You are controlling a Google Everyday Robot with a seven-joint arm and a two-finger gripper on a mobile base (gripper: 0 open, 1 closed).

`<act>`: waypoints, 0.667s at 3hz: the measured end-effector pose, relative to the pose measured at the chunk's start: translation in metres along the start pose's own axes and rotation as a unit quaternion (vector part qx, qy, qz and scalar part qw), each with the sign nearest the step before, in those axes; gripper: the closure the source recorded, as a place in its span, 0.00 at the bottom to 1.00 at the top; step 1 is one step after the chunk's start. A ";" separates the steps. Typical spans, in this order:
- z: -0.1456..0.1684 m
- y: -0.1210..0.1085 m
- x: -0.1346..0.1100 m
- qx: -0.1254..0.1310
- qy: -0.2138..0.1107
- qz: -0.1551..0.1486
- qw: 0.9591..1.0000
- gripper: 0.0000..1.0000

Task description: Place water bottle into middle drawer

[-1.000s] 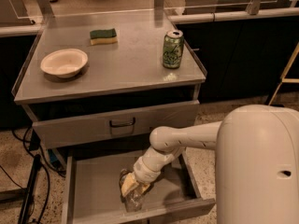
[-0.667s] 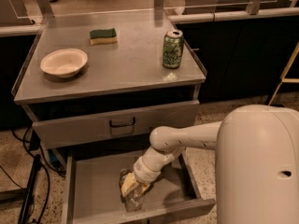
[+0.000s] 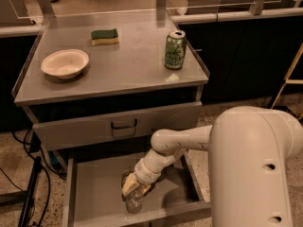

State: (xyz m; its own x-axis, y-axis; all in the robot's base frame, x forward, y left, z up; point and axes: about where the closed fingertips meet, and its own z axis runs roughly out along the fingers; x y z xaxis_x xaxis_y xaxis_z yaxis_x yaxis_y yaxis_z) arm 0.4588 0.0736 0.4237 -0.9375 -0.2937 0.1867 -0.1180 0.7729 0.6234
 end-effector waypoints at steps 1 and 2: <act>0.011 -0.006 -0.008 0.000 0.002 0.011 1.000 1.00; 0.025 -0.013 -0.008 -0.001 0.013 0.023 1.000 1.00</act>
Offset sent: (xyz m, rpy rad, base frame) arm -0.0009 0.0069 -0.0464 -0.0270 0.0761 -0.0308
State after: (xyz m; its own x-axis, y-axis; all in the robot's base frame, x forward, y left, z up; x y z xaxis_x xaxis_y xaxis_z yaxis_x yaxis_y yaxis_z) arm 0.4593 0.0798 0.3946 -0.9331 -0.2729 0.2341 -0.0750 0.7844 0.6157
